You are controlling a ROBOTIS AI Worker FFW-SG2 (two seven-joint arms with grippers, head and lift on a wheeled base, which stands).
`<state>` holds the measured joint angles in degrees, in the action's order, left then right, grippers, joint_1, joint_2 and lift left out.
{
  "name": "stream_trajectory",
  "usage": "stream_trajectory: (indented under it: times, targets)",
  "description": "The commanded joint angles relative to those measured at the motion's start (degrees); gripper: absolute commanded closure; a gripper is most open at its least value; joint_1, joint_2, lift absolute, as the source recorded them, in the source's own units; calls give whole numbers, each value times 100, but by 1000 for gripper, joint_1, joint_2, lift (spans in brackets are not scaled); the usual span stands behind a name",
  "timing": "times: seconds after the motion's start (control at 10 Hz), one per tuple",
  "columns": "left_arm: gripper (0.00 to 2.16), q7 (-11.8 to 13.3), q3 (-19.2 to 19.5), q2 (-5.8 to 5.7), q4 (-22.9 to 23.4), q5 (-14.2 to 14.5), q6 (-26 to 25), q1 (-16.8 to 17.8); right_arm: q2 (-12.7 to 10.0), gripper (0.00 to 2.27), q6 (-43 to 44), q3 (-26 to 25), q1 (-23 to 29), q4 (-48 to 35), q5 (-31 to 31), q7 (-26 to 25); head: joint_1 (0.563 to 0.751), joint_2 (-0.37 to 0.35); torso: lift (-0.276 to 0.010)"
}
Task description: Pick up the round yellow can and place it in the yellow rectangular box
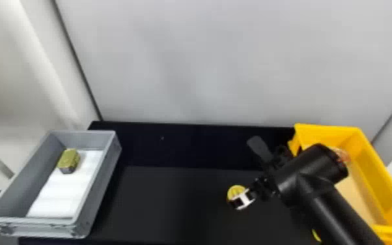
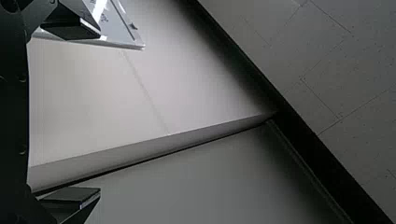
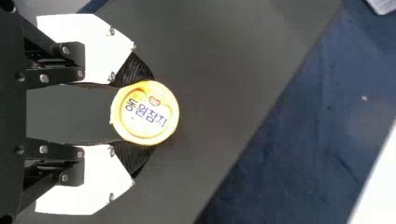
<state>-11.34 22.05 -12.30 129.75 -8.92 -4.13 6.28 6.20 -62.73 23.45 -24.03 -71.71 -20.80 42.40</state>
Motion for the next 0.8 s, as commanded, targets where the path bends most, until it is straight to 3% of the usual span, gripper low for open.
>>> stream_trajectory:
  times: [0.0,0.3,0.7]
  targets:
    - [96,0,11,-10,7,21,-9,-4,101,760,-542,-85,56,-888,-646,377,694,54,-3]
    - [96,0,19,-18,42,21,-70,-4,259,760,-893,-551,-49,-1732,-1429,711,694,54,-3]
    - [96,0,11,-18,59,4,-132,5,575,754,-1139,-973,-717,-2681,-2203,860,694,54,-3]
